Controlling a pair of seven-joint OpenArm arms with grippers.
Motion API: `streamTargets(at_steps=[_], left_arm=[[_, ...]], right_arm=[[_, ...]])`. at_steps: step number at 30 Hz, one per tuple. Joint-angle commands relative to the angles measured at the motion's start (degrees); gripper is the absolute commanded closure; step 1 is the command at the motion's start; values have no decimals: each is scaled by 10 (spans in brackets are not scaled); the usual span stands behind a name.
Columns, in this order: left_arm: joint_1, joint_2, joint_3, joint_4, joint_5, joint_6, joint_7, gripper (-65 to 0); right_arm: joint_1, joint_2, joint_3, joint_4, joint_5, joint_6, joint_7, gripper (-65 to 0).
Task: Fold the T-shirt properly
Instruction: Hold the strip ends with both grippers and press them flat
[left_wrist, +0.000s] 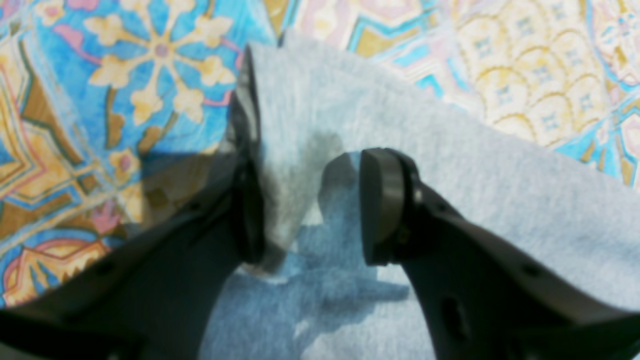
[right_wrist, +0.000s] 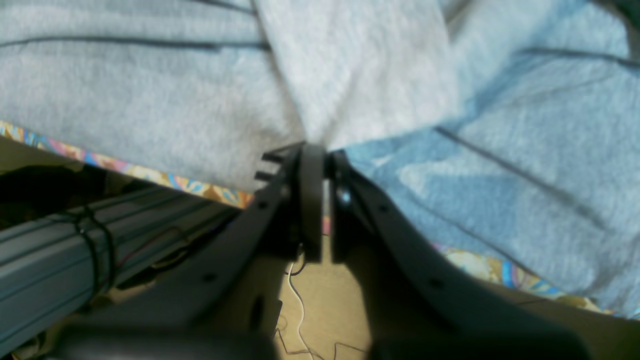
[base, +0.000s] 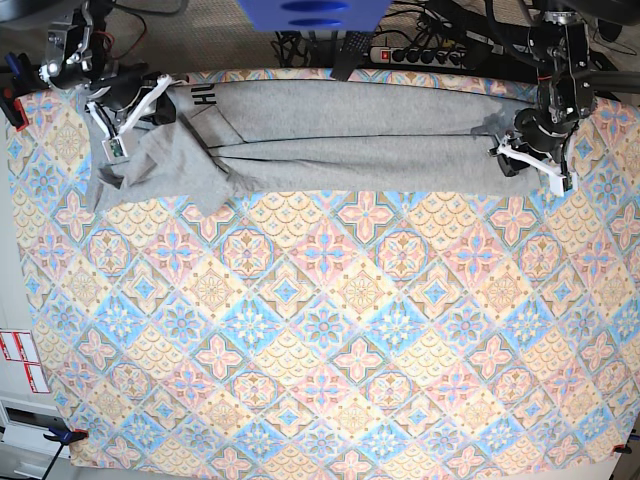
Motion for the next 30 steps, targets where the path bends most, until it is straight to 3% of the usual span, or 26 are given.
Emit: streamTargets(at_steps=[1,13,21,27,30], left_arm=[[-3,-7,-4,8,-1,-2,-9,-295],[-11,-7,-3,7,0,-2,-8,-295],[-11,-7,-3,7,0,-2,-5,-302],[-10,-11,-4,7,2,-3,-1,-303],[-11,-35,-3,7,0,-4,46,-305]], right_arm=[[-7,6,4,12,8,3,8,-15],[-34,7,3,10,5,3,-19,-24],[-27,5,27,11,5,3,-29,-189],[4,-16,107,14,7,3,-29,-202],[28,-21,104,17,7,3,-33,-202]])
